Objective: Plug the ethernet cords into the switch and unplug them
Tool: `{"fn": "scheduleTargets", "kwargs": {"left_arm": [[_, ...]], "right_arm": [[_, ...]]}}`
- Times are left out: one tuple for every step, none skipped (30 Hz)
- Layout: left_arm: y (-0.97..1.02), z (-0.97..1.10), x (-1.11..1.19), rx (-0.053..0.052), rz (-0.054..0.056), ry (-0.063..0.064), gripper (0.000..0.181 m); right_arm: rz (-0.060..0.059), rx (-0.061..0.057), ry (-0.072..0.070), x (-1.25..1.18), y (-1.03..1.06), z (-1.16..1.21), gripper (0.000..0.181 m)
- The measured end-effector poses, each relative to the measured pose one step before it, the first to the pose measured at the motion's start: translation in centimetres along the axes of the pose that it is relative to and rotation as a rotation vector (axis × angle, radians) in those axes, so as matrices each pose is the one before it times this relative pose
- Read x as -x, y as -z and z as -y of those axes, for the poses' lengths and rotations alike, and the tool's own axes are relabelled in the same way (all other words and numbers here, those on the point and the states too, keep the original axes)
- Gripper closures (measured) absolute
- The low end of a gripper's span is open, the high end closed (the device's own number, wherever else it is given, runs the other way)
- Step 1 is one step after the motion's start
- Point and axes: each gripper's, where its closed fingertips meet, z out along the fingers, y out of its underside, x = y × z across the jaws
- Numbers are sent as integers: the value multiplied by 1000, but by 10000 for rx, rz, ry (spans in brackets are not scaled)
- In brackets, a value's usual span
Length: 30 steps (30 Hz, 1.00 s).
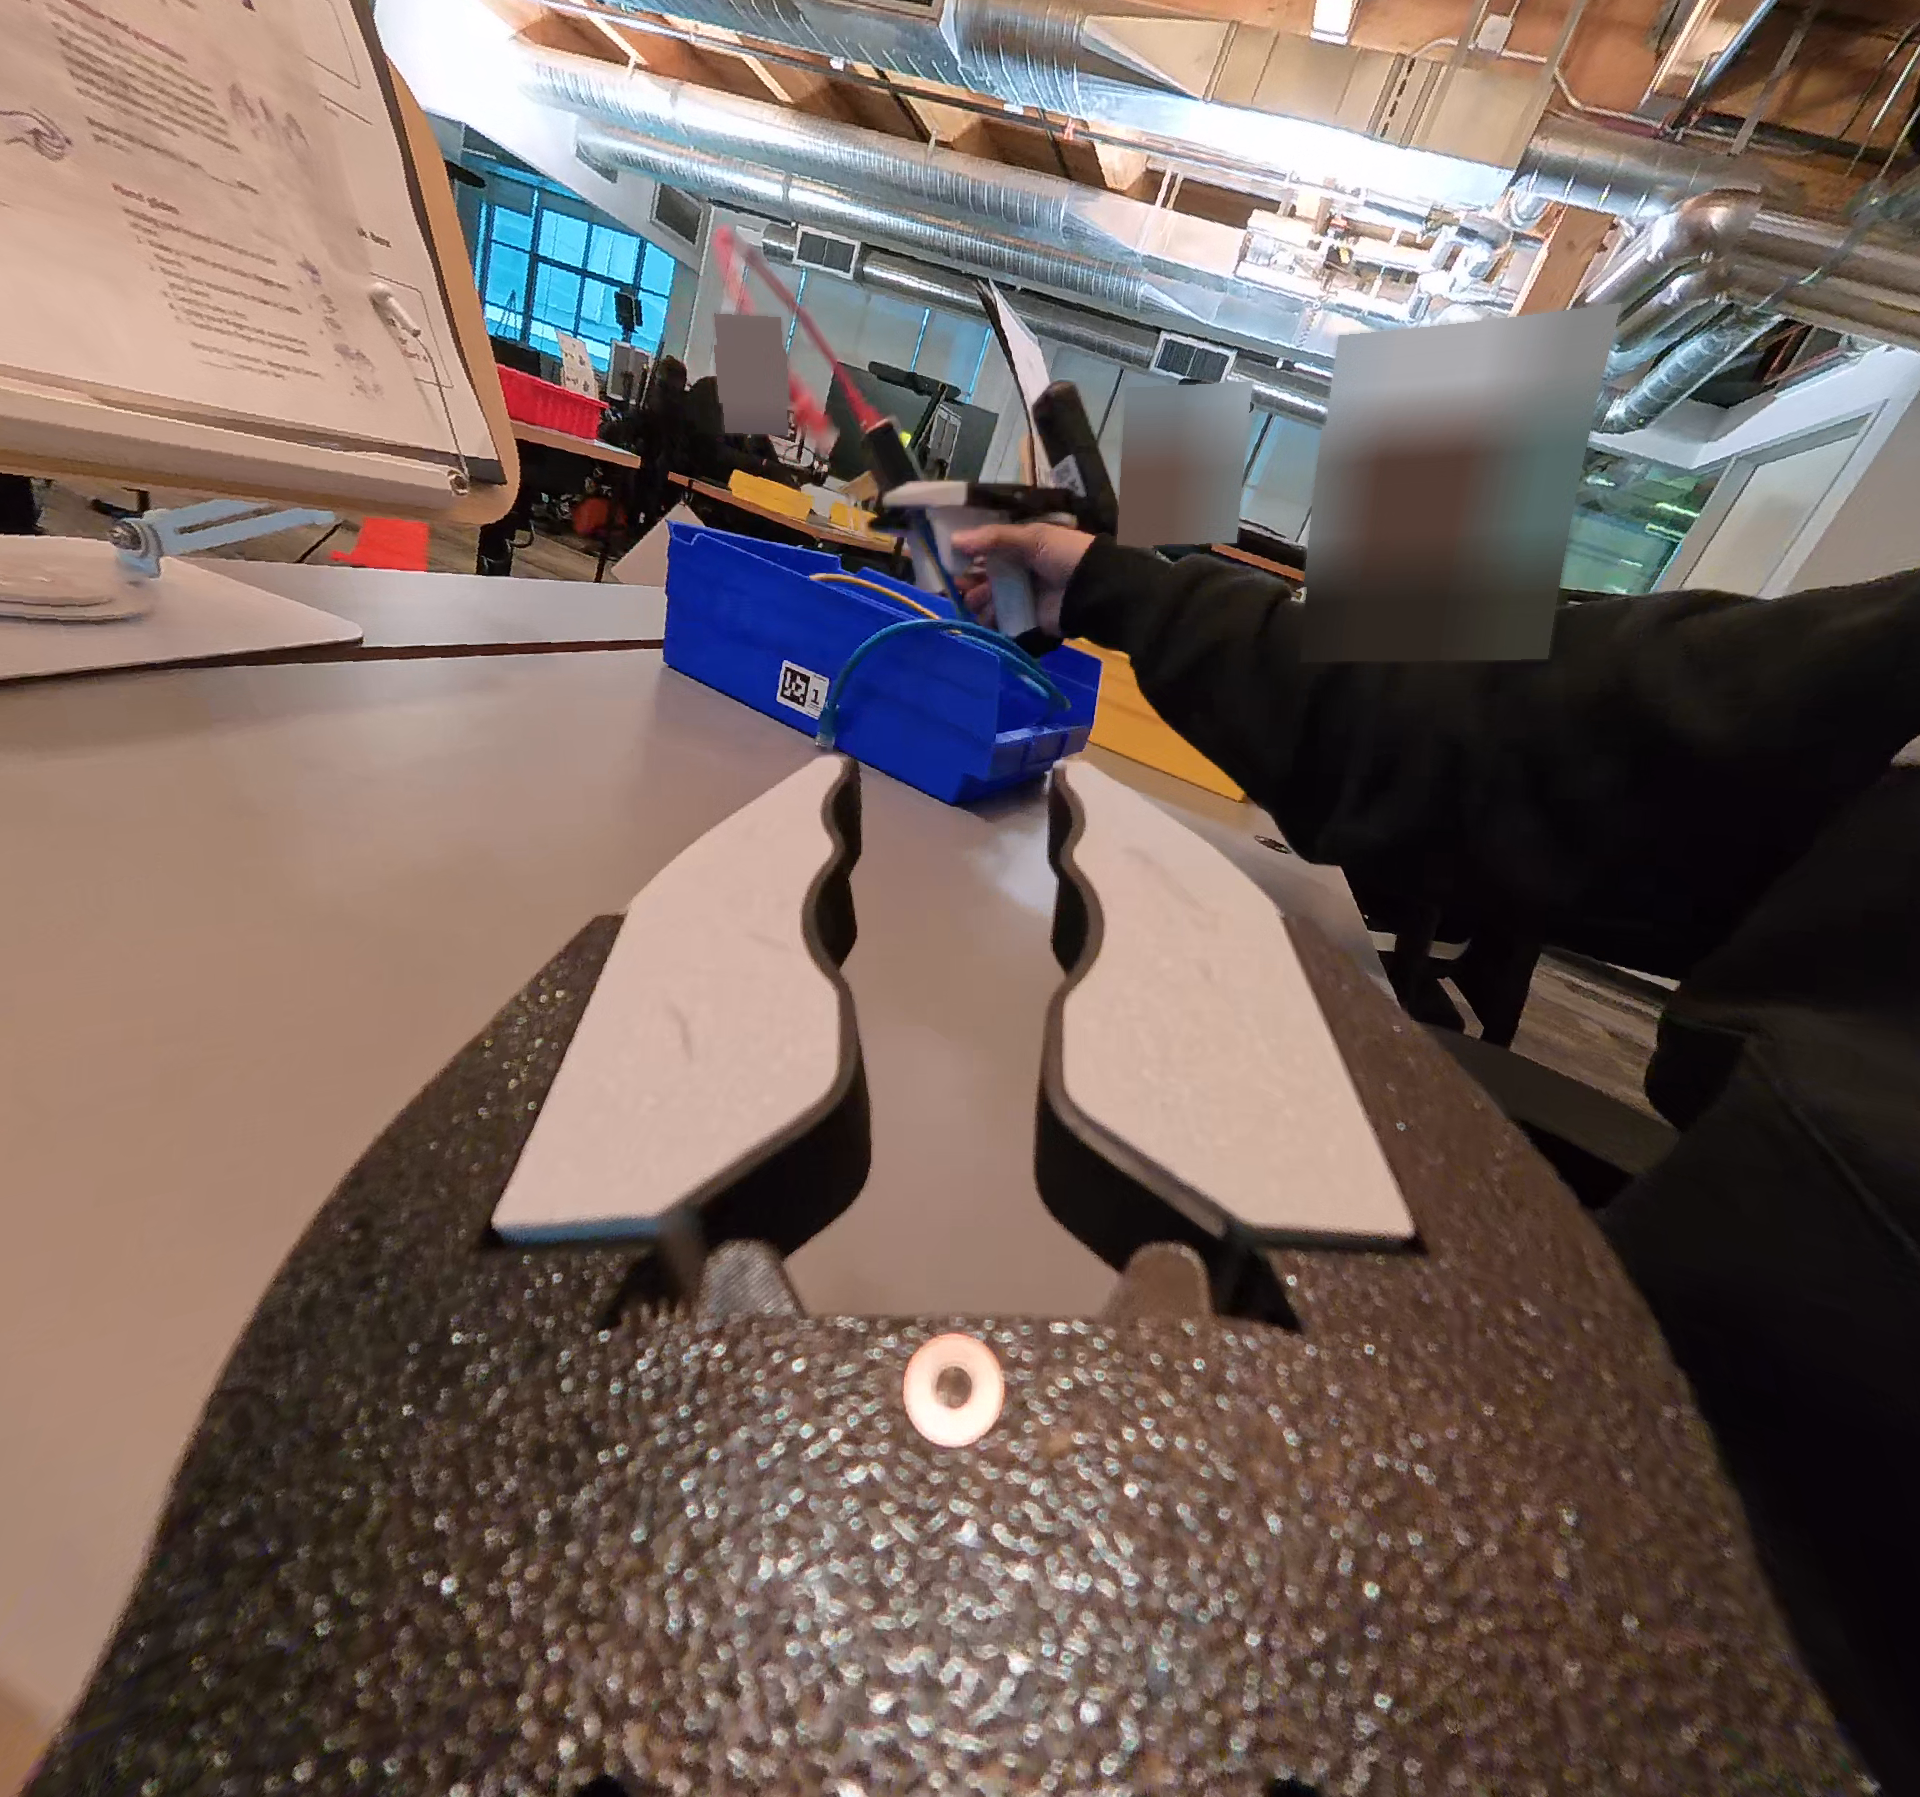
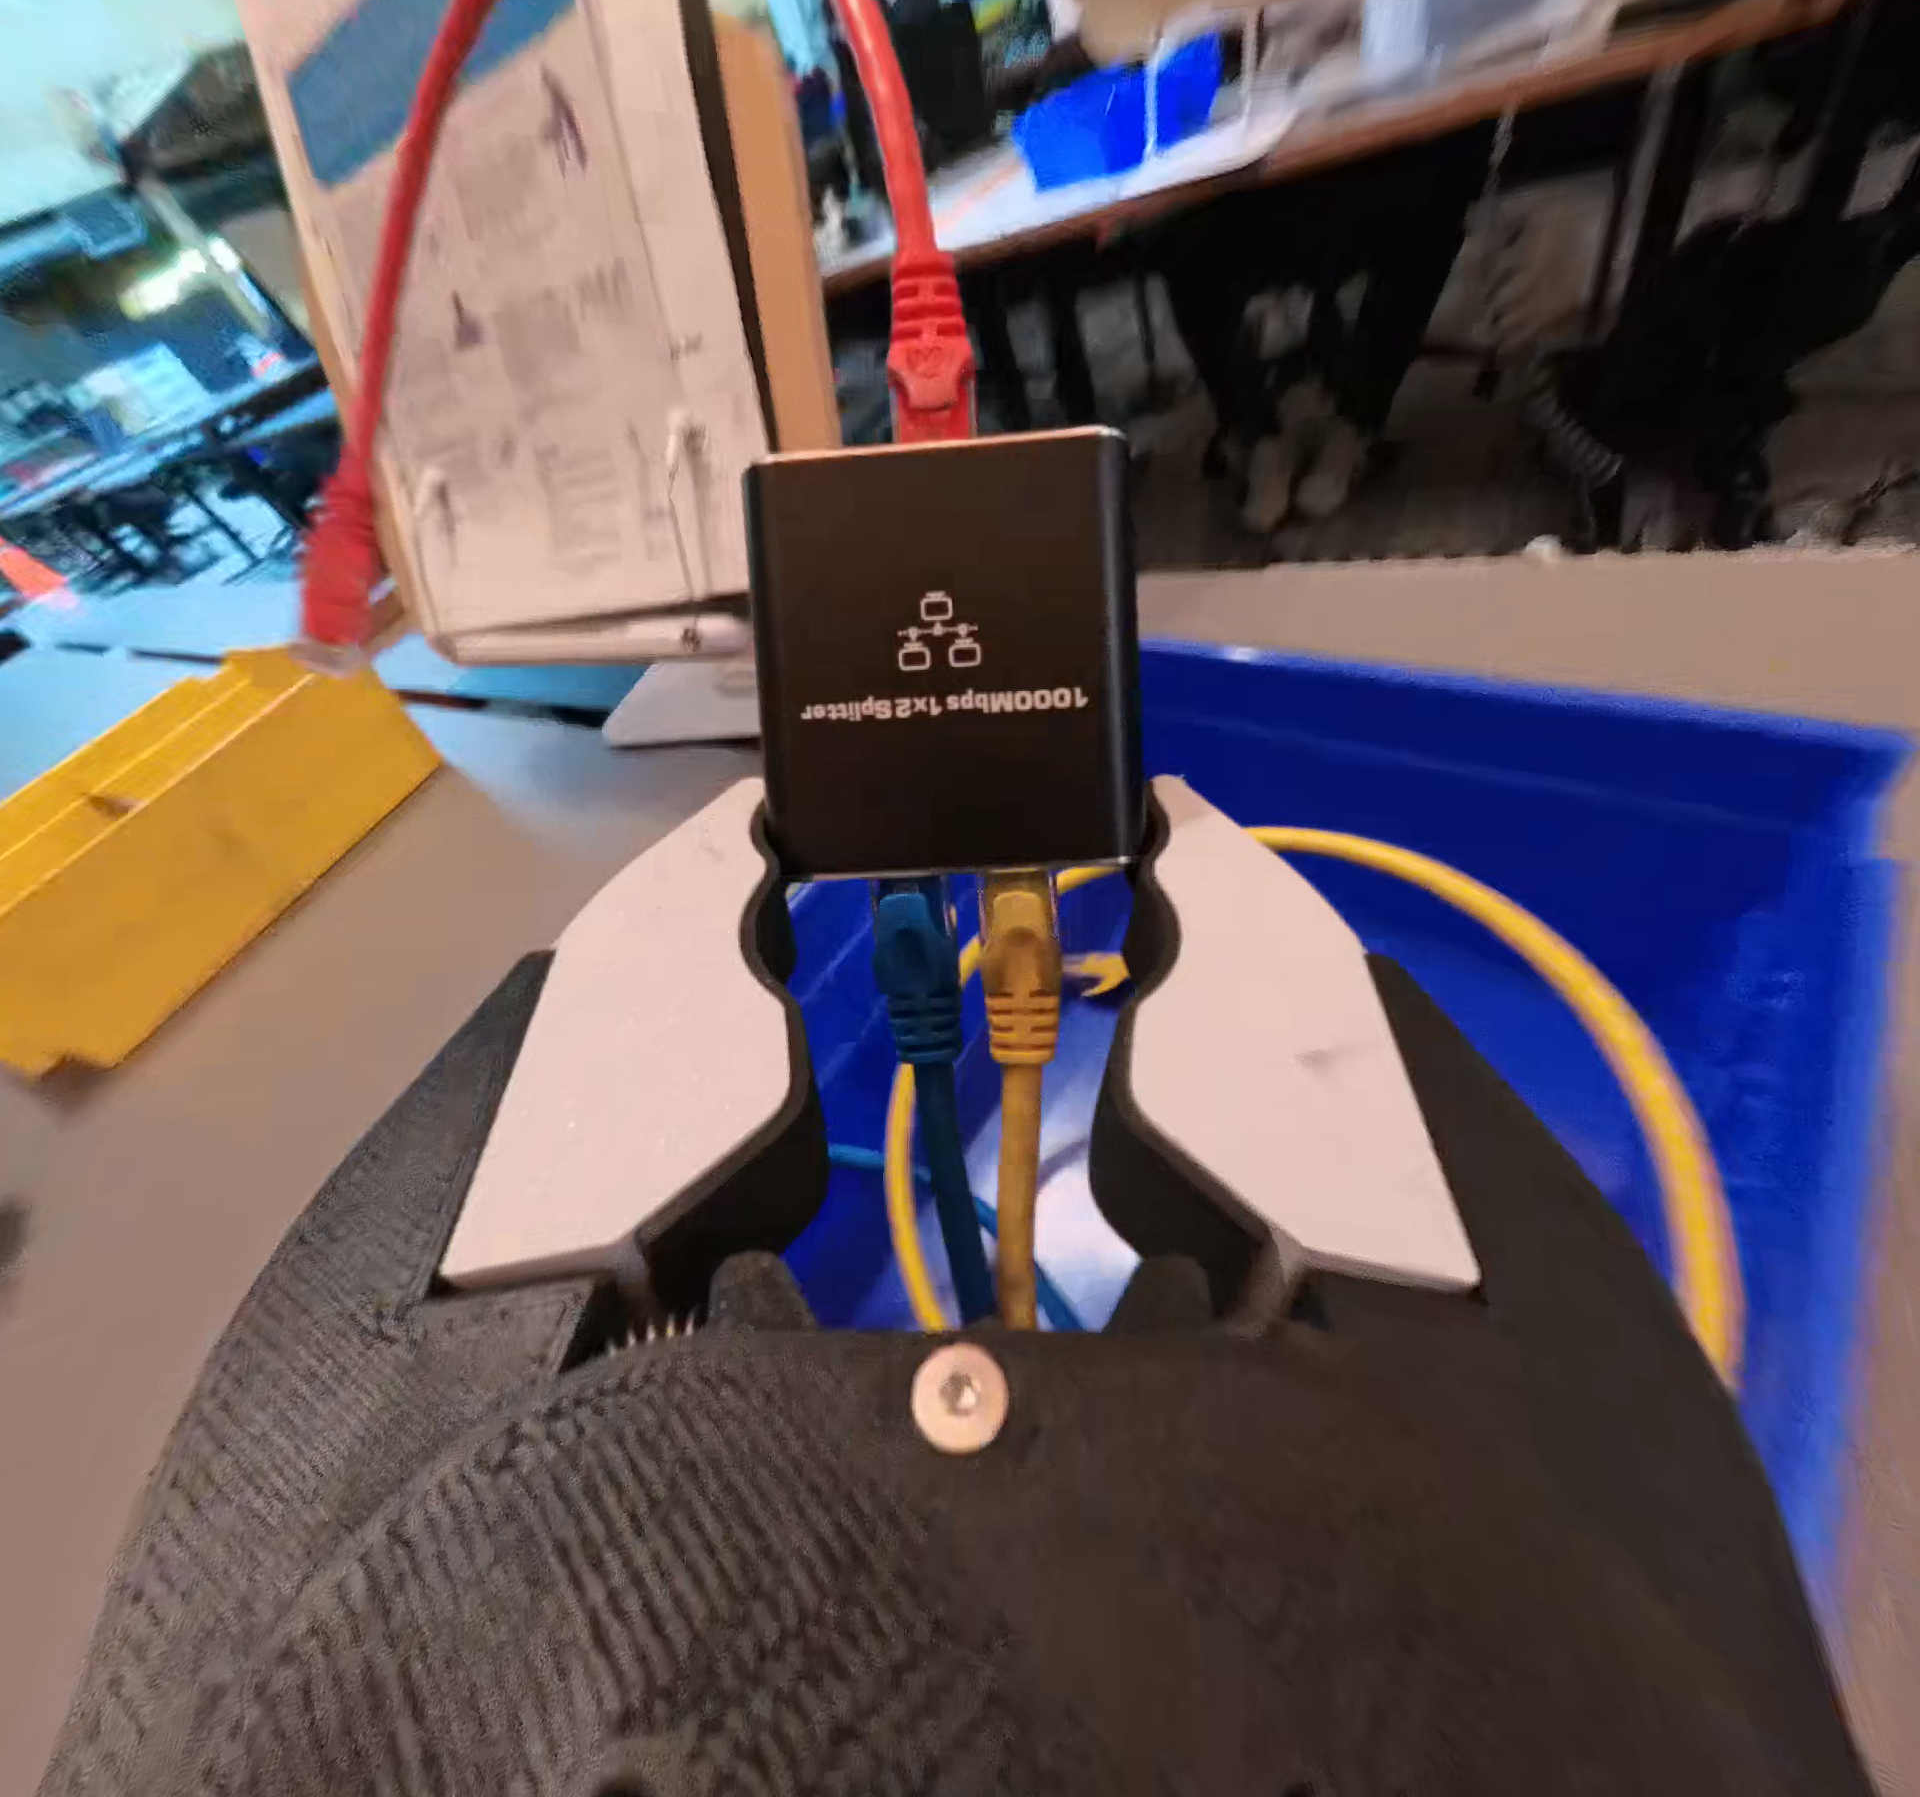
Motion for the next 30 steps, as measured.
{"fn": "scheduleTargets", "kwargs": {"left_arm": [[-4,-8,-57,5,-14,-34,148],[39,44,-18,-37,10,-36,148],[52,63,24,-55,30,-13,148],[50,54,10,-49,6,10,148],[27,35,14,-26,-10,17,148],[-1,-14,12,7,0,15,149],[-39,-46,-27,31,-17,-1,149],[-52,-55,-34,47,-19,-12,149],[-51,-75,-31,62,-18,-13,149],[-63,-76,-43,59,-21,-13,149],[-43,-60,-40,44,-19,-15,149],[-12,-18,-41,18,-18,-19,149],[17,5,-41,-12,-7,-27,149],[39,47,-14,-38,9,-30,149],[49,58,-29,-53,5,-29,149],[72,74,-16,-65,12,-22,149],[85,97,-2,-77,18,-21,149],[80,82,7,-73,23,-17,149],[72,83,-29,-67,-5,-22,149],[45,55,-37,-47,-9,-28,149],[23,18,-44,-15,-1,-31,149],[-8,-15,-37,13,-5,-30,150],[-17,-27,-69,16,-17,-31,149],[-10,-16,-54,11,-9,-28,150],[4,-6,-51,-1,-8,-29,149],[16,15,-43,-11,-7,-29,150],[4,14,3,-4,10,-5,150],[-15,-32,-4,20,0,11,150],[-32,-33,-31,34,-14,-12,149],[-55,-55,-79,43,-8,-58,149]], "right_arm": [[-292,-246,417,-747,1036,634,119],[-520,126,403,-1024,938,43,120],[-632,155,328,-1049,830,-39,119],[-468,-220,421,-627,759,361,119],[-603,-156,432,-699,692,322,120],[-931,200,431,-1042,555,-86,120],[-906,347,509,-946,372,-329,120],[-657,232,576,-560,152,-334,120],[-461,162,514,-237,9,-314,120],[-363,184,388,-72,-90,-379,120],[-332,198,203,21,-166,-454,120],[-224,325,207,180,-227,-650,120],[-163,348,285,292,-289,-671,120],[-159,294,270,373,-288,-571,120],[-24,164,274,611,-302,-336,120],[398,65,312,1199,-327,-141,120],[741,284,172,1665,-410,-403,120],[905,585,11,1800,-545,-755,119],[835,720,15,1542,-648,-966,118],[459,612,54,812,-676,-827,113],[325,475,194,393,-440,-613,101],[294,387,238,177,2,-425,94],[86,138,166,-194,440,32,93],[-86,-241,95,-519,847,593,90],[-25,-482,69,-488,1181,935,90],[54,-595,-47,-424,1420,1121,91],[77,-571,-227,-411,1607,1163,90],[46,-566,-311,-401,1768,1188,89],[33,-517,-300,-264,1913,1054,88],[-44,-400,-282,-144,2000,711,88]]}}
